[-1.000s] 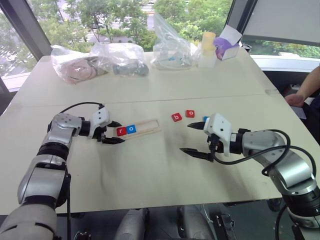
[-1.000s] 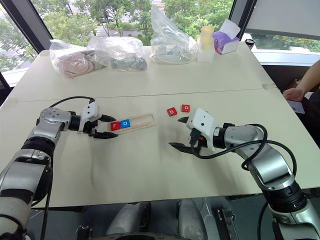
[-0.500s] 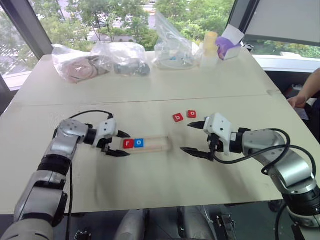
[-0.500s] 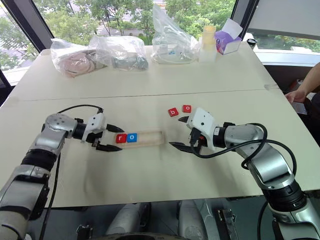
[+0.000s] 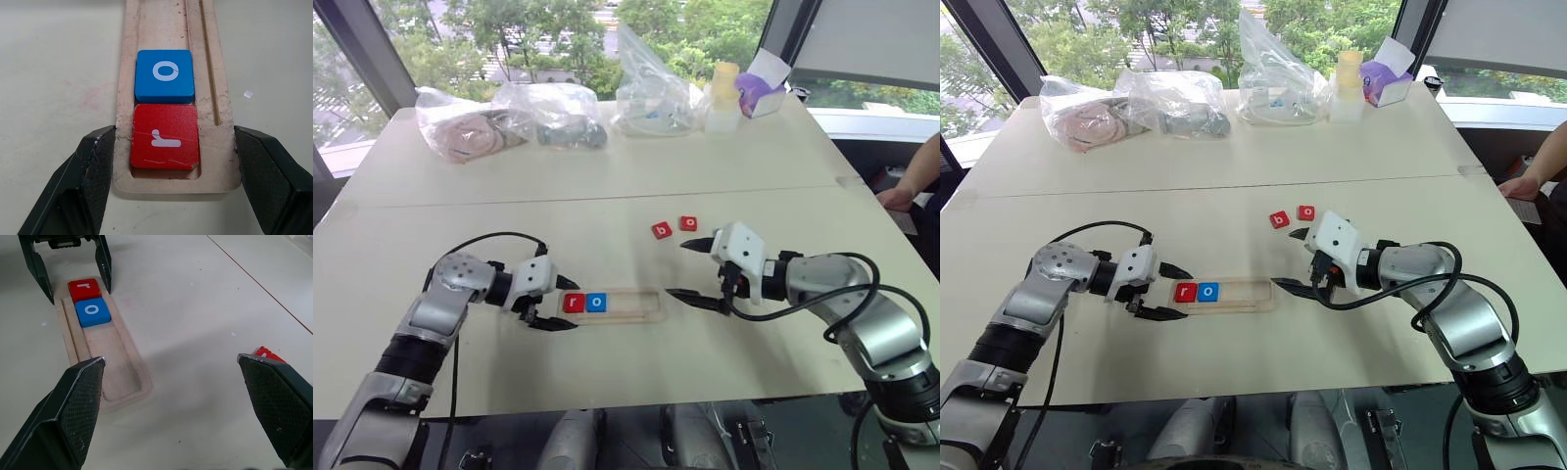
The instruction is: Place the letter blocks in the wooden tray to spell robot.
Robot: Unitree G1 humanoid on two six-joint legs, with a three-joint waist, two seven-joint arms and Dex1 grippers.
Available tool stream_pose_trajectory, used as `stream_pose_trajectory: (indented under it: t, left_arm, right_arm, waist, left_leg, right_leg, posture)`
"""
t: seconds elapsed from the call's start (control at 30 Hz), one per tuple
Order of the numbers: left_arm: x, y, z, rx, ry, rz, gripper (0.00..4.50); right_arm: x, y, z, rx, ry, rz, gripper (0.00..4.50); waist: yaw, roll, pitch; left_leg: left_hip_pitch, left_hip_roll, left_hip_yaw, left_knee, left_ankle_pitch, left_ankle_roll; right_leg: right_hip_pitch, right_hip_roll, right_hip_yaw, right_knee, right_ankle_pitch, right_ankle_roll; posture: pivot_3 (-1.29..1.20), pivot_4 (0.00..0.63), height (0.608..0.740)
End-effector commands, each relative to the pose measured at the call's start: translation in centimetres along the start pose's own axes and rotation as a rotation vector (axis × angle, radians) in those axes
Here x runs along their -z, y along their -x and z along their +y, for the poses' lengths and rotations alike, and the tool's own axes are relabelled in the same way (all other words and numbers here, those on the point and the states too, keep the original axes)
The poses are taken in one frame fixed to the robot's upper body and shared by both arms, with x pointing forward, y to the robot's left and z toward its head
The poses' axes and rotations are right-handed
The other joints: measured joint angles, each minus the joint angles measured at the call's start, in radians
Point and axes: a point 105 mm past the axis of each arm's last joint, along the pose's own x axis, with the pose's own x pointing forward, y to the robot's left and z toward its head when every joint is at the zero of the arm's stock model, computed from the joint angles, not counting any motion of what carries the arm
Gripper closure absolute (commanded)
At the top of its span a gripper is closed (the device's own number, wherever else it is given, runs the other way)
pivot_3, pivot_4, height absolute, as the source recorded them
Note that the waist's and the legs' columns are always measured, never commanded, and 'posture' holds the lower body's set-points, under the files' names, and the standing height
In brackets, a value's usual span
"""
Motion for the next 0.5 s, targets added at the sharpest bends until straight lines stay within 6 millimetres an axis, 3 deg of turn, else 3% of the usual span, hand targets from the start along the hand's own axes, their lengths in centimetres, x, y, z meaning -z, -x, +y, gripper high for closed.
stream_pose_trajectory:
  t: [0.03,0.1,0.27,0.5]
  left_arm:
    - [0.8,-0.8,-1.2,0.022,0.046,0.032,0.88]
    - [0.9,-0.9,-1.4,0.018,0.051,0.032,0.02]
    - [0.8,-0.9,-2.1,0.015,0.042,0.008,0.02]
    - [0.6,1.1,0.3,-0.133,0.046,-0.014,0.02]
  right_arm:
    - [-1.2,-0.7,-0.9,0.074,0.036,-0.041,0.00]
    - [-1.1,-1.2,-1.6,0.124,0.015,-0.040,0.00]
    - [-0.3,-3.3,-4.0,0.301,-0.098,-0.019,0.00]
    - [0.6,-6.4,-6.0,0.446,-0.240,0.045,0.00]
  waist:
    - [0.000,0.000,0.000]
    - [0.000,0.001,0.000]
    - [0.000,0.002,-0.001]
    - [-0.002,0.002,-0.001]
  left_leg:
    - [0.000,0.000,0.000,0.000,0.000,0.000]
    - [0.000,0.000,0.000,0.000,0.000,0.000]
    - [0.001,0.000,0.000,0.000,0.000,0.000]
    - [0.001,0.000,0.000,-0.001,0.001,-0.001]
  right_leg:
    - [0.000,0.000,0.000,0.000,0.000,0.000]
    - [0.000,0.000,0.000,0.000,0.000,0.000]
    - [0.000,0.000,0.001,0.000,0.000,-0.001]
    - [-0.001,0.000,0.001,0.000,0.001,-0.001]
  posture:
    - [0.00,0.150,0.740]
    - [0.00,0.150,0.740]
    - [0.00,0.150,0.740]
    - [0.00,0.150,0.740]
